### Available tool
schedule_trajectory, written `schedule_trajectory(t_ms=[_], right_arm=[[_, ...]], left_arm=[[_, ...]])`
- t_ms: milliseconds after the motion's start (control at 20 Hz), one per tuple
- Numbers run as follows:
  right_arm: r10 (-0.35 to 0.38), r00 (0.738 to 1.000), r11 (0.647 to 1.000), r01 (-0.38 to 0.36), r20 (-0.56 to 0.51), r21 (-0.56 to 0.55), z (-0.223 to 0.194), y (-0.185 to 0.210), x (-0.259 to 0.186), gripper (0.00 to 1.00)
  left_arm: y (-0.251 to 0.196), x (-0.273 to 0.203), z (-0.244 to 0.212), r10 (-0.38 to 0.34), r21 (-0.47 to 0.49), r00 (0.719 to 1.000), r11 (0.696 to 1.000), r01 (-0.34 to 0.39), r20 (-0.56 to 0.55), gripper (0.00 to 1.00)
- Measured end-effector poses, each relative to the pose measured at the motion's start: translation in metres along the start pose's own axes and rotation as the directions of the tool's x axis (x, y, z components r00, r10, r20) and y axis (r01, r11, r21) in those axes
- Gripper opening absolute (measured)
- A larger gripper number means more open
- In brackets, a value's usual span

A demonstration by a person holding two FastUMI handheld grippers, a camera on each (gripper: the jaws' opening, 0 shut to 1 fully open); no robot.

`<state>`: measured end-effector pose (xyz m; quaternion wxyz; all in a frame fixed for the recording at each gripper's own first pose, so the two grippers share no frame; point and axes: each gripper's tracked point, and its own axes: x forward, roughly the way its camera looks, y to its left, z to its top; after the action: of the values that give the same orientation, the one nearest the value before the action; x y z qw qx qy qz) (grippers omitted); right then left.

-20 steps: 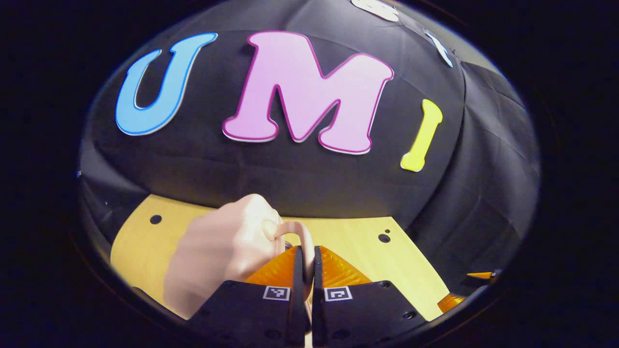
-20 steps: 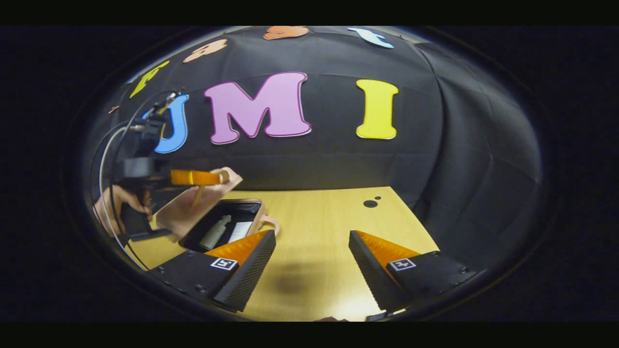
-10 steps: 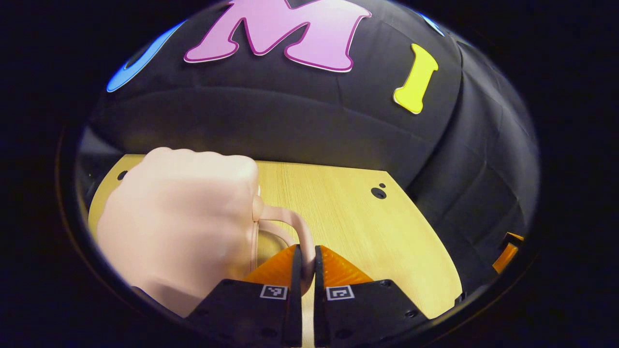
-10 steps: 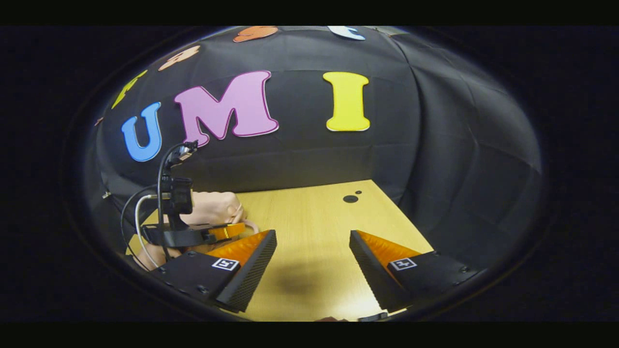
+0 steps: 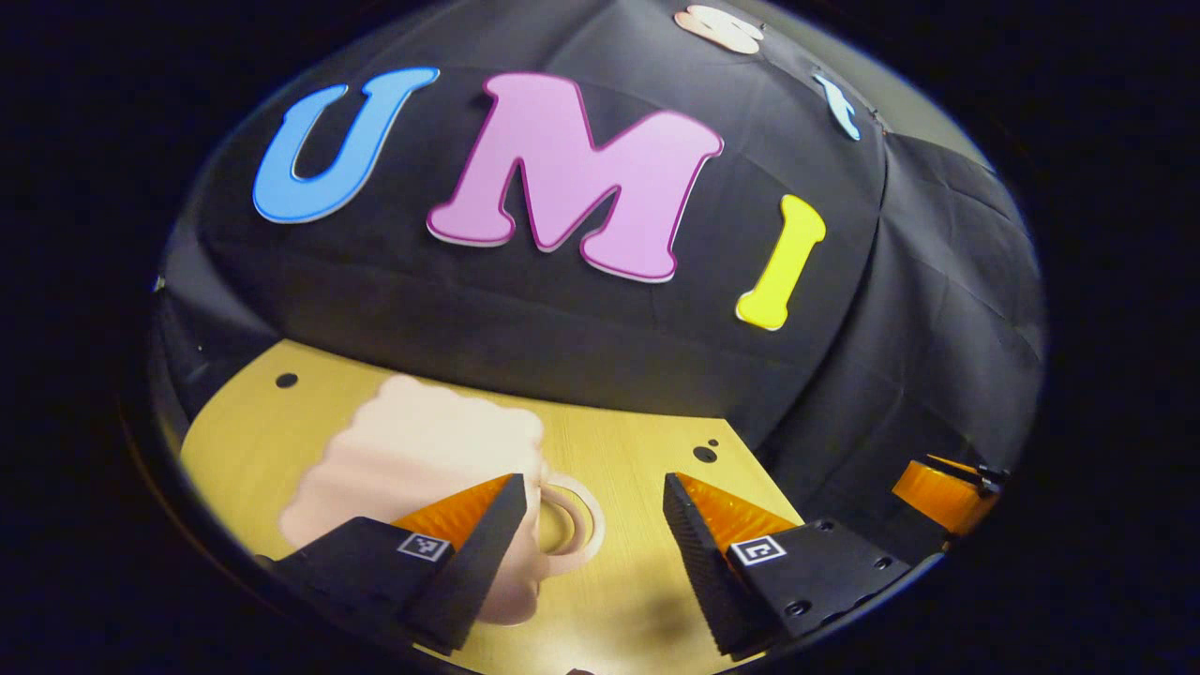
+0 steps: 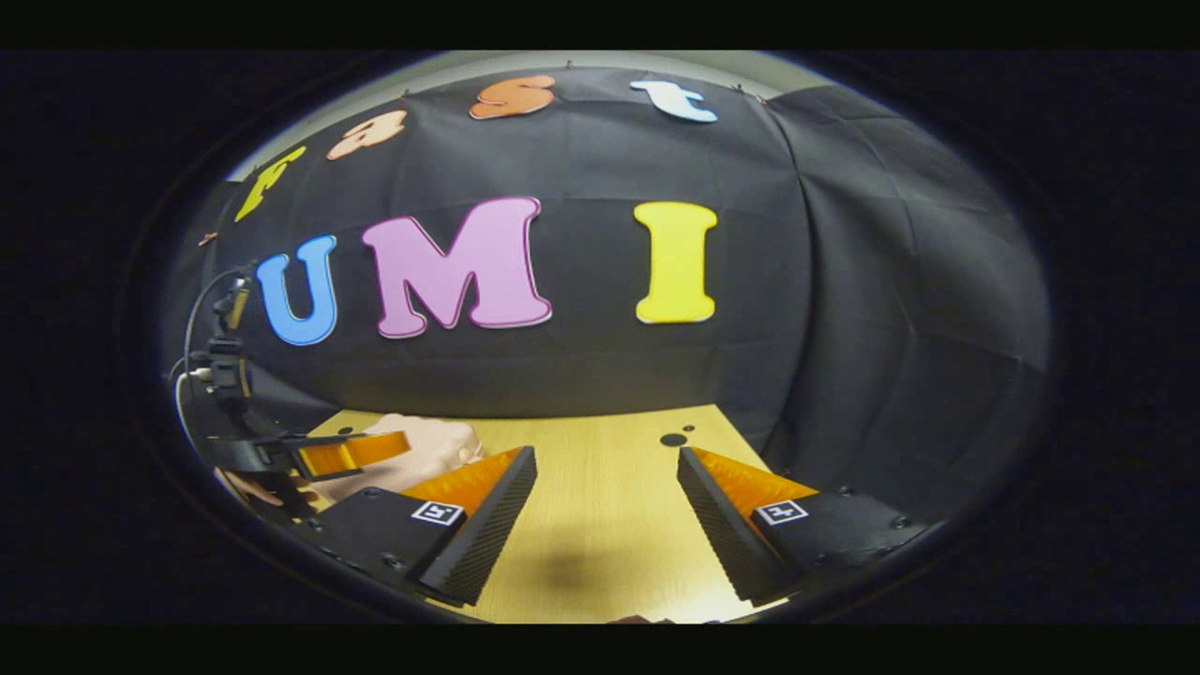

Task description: First open the suitcase, pack the skin care products into it, and then close the suitcase.

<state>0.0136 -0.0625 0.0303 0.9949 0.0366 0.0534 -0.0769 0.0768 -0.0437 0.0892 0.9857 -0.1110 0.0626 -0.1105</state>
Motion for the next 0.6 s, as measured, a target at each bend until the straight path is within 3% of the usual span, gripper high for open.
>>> schedule_trajectory(t_ms=[300, 350, 550, 600], right_arm=[[0.028, 0.995, 0.999, -0.025, 0.099, -0.03, 0.044, 0.027, -0.067, 1.0], [0.039, 0.992, 0.999, -0.035, 0.117, -0.035, 0.051, 0.035, -0.076, 0.96], [0.095, 0.982, 0.995, -0.086, 0.165, -0.06, 0.066, 0.059, -0.101, 0.96], [0.112, 0.976, 0.993, -0.105, 0.184, -0.046, 0.071, 0.062, -0.109, 0.92]], left_arm=[[0.001, -0.105, 0.06, 0.024, 0.085, 0.989, 0.996, -0.037, 0.146, 0.96], [0.002, -0.12, 0.064, 0.03, 0.098, 0.987, 0.994, -0.046, 0.16, 0.96], [0.014, -0.161, 0.077, 0.085, 0.166, 0.973, 0.978, -0.123, 0.216, 0.96], [0.018, -0.169, 0.072, 0.111, 0.166, 0.972, 0.975, -0.147, 0.208, 0.96]])
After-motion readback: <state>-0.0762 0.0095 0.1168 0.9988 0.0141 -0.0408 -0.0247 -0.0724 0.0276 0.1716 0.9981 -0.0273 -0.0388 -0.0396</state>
